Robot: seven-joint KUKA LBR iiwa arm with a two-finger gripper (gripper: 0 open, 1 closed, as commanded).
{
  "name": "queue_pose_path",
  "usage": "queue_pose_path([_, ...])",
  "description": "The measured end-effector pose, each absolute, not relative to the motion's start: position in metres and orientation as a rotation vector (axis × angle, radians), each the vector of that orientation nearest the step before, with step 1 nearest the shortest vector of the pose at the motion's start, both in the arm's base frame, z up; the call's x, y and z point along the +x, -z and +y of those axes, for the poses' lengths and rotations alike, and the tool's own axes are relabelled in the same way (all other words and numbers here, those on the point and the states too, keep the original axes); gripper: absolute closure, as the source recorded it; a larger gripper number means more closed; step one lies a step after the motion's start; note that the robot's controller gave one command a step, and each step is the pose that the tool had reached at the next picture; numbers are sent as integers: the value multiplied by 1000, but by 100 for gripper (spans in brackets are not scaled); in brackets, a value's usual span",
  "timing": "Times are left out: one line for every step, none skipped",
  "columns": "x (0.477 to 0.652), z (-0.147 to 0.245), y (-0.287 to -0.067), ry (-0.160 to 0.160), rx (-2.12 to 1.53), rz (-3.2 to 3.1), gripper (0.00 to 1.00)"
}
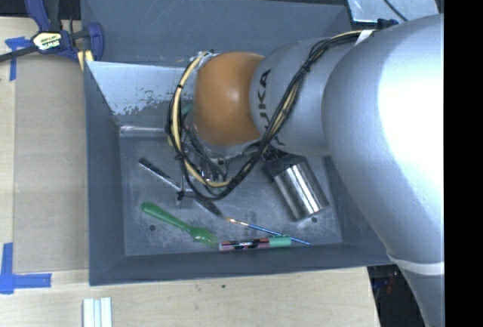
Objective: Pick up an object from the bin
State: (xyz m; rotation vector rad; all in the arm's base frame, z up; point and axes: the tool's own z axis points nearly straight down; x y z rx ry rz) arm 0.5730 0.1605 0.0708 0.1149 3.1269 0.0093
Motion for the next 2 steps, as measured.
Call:
queue_pose_path([558, 121, -71, -4, 506, 3095, 0])
queue_pose_path([573, 160, -71, -12, 128, 3125, 0])
